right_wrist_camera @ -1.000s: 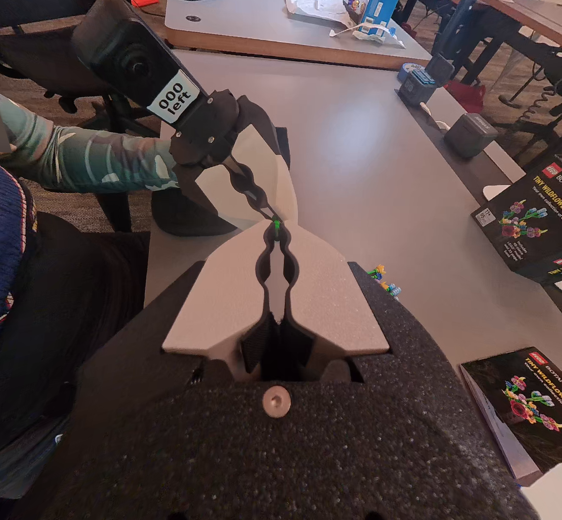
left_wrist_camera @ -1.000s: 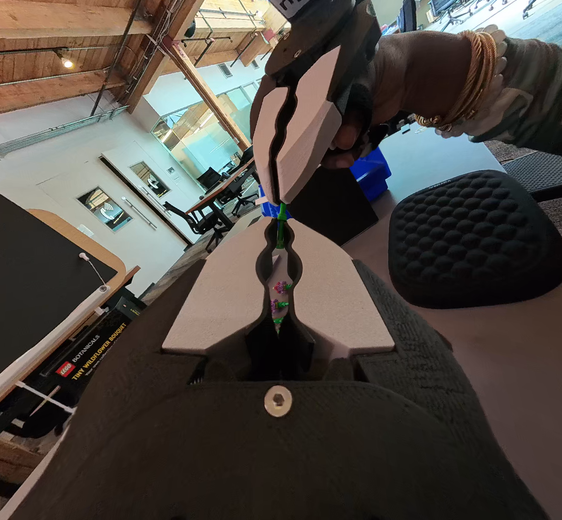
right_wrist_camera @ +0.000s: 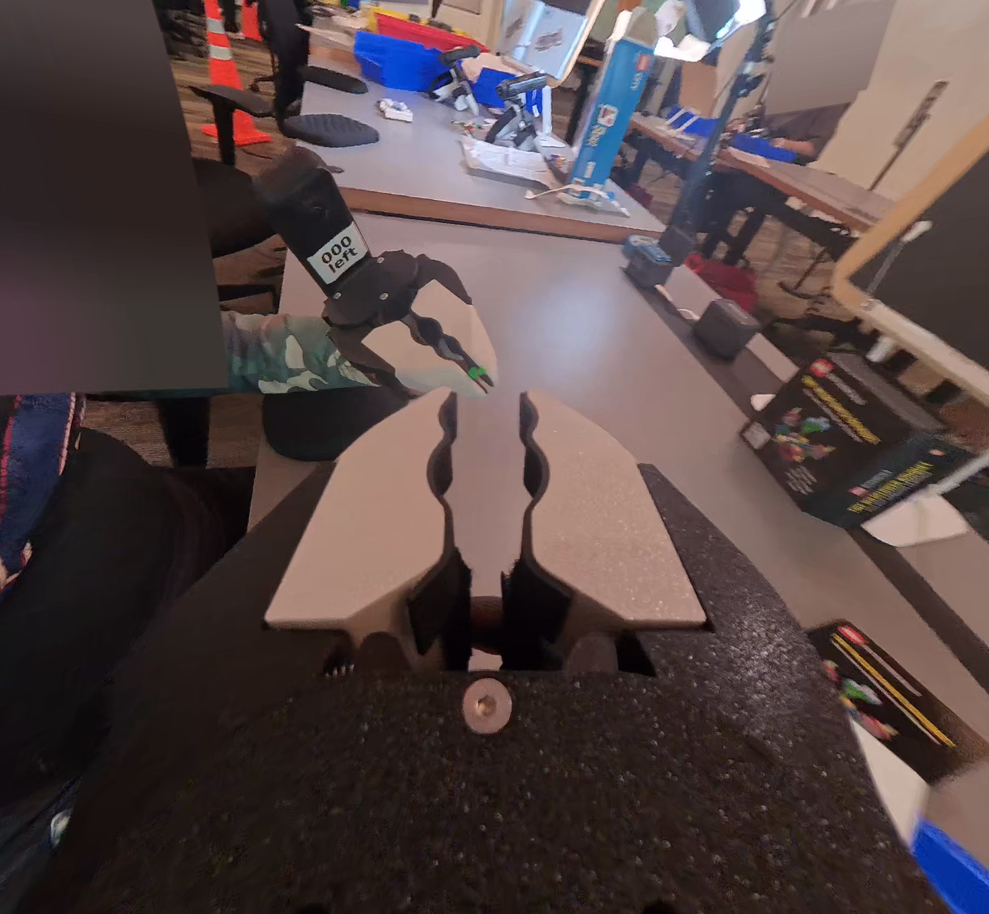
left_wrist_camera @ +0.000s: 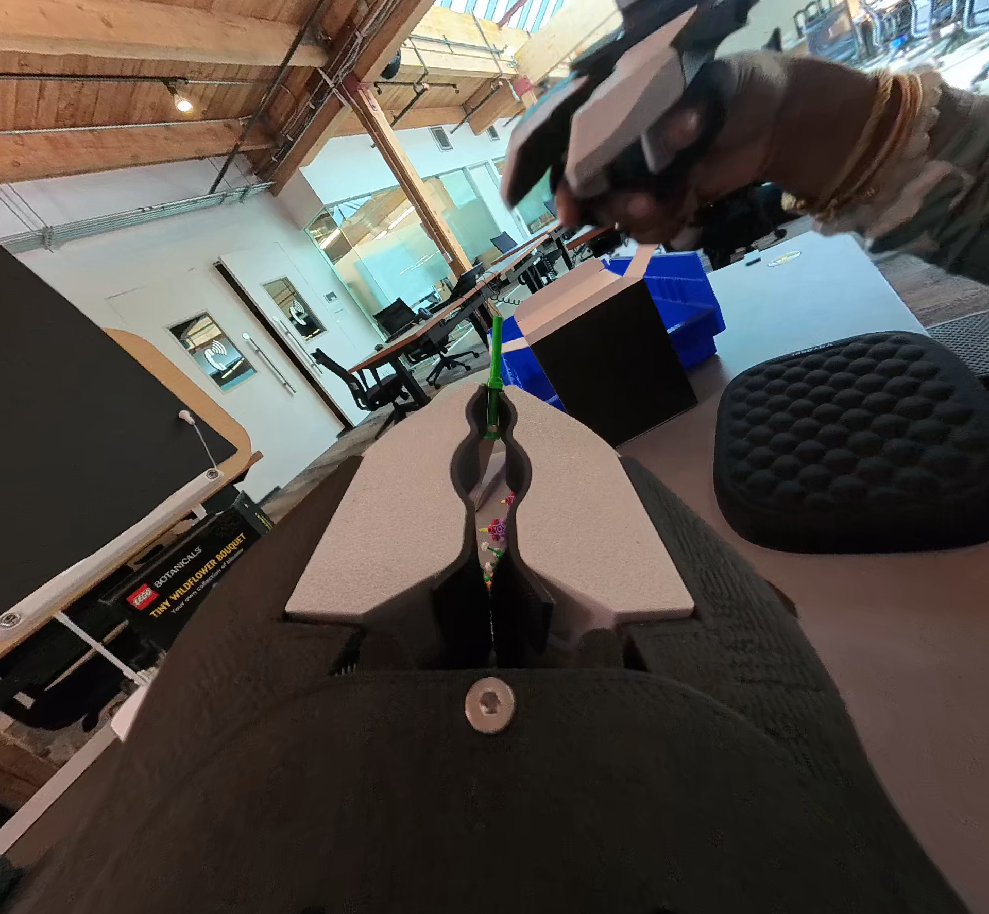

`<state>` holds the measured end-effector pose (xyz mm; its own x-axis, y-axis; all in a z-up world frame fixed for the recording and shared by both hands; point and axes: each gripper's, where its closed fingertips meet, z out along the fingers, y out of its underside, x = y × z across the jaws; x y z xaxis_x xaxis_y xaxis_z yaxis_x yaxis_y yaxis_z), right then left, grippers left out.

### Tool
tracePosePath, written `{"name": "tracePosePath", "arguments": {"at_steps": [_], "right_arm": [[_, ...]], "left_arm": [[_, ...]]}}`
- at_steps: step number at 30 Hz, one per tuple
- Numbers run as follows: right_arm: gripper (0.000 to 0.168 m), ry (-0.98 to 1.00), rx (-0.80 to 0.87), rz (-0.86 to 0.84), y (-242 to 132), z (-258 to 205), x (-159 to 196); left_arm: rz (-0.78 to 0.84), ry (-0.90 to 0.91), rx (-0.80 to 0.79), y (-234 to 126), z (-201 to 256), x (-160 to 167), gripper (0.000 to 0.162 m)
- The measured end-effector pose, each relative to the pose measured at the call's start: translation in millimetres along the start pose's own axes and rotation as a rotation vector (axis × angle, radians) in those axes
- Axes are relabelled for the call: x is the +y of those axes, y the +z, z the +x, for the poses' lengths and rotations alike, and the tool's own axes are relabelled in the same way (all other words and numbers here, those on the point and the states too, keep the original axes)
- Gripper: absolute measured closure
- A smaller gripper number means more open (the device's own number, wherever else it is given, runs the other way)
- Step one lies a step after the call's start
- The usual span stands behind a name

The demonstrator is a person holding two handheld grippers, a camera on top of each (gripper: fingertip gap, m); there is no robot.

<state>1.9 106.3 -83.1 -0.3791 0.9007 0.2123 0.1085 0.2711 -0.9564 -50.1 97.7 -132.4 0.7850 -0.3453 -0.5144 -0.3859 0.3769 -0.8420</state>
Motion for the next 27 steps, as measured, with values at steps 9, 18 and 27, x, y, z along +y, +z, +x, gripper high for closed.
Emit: {"name": "tracePosePath", "arguments": {"at_steps": [9, 18, 27], "right_arm": [[0.148, 0.192, -0.102, 0.164, 68.4, -8.3, 7.8], [0.166, 0.13, -0.105, 0.318, 65.0, -9.7, -8.6], [0.166, 0.041, 0.236, 0.643, -110.0, 37.8, -77.7]], "left_arm": [[0.057, -0.003, -0.076, -0.7, -6.0, -13.4, 0.158], [0.132, -0.197, -0.008, 3.6, -1.4, -27.9, 0.158], [0.056, -0.358, 0.014, 0.7, -11.8, -2.8, 0.158]]}}
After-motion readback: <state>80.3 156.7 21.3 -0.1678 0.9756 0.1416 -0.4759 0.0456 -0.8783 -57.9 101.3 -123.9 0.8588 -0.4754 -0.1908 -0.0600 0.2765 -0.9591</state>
